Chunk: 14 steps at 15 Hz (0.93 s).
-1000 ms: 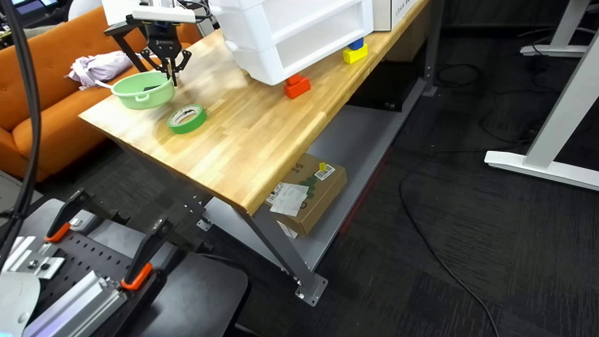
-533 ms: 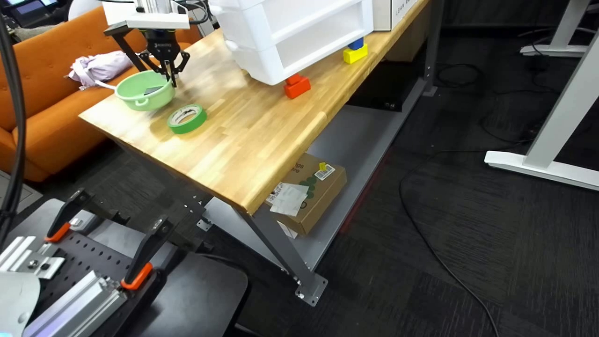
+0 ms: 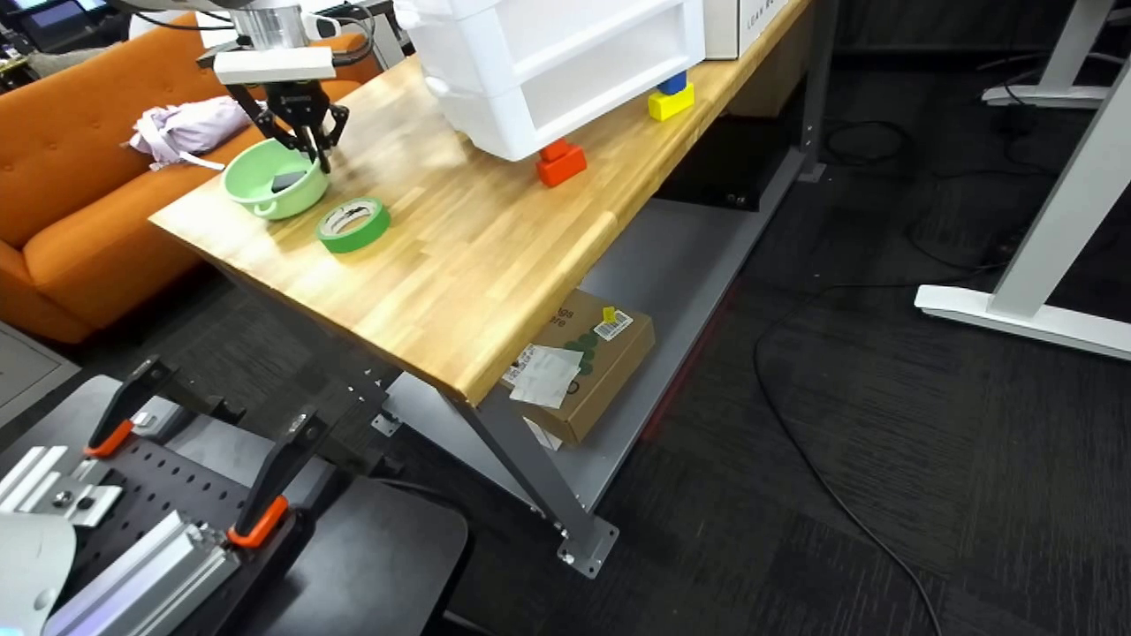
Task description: Spill out the black object from the green bowl
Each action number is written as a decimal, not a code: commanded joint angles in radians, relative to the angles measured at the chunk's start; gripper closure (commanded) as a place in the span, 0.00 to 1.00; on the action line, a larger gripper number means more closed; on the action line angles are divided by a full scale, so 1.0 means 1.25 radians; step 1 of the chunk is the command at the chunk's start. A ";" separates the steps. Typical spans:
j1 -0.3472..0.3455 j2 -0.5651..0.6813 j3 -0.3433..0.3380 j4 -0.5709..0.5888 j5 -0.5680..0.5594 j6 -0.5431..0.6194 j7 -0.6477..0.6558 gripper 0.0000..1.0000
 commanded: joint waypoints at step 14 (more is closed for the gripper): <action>-0.038 -0.149 0.073 -0.299 0.083 0.270 0.105 0.98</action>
